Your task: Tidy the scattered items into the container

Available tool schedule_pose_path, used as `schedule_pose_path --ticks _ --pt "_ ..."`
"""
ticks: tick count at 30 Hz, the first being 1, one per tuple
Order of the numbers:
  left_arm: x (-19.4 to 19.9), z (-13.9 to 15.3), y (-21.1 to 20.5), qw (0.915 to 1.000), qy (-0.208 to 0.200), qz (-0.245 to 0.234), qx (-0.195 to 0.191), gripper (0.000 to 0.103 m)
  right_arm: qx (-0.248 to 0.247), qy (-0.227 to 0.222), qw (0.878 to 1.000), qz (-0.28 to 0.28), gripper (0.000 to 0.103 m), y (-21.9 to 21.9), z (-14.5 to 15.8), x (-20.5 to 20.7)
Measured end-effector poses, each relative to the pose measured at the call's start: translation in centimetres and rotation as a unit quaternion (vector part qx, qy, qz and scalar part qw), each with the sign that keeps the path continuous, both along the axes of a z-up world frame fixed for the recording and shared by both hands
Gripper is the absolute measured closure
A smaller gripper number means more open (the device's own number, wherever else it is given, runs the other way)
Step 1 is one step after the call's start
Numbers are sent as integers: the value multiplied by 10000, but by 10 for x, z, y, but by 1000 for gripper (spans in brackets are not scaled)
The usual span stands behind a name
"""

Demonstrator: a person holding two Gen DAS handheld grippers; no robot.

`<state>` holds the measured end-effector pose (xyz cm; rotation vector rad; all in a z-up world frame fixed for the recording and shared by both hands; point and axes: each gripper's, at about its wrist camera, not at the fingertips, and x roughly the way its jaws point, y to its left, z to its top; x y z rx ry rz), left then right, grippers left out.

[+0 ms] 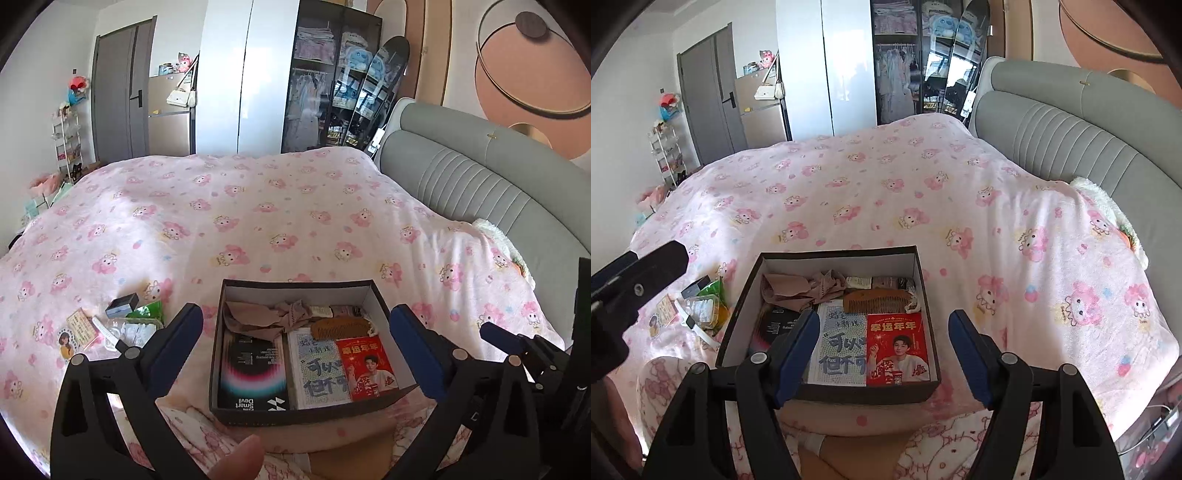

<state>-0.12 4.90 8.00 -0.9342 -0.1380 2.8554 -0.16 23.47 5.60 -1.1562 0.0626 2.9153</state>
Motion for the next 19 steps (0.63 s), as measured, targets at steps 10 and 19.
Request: schedule_pose_path --ticks 10,19 --pt "22 -13 7 9993 -17 95 -362 1 124 168 9997 -85 32 -3 -4 17" --pt "22 -20 9 9988 -125 110 -456 1 54 78 9999 -96 32 -2 -12 16"
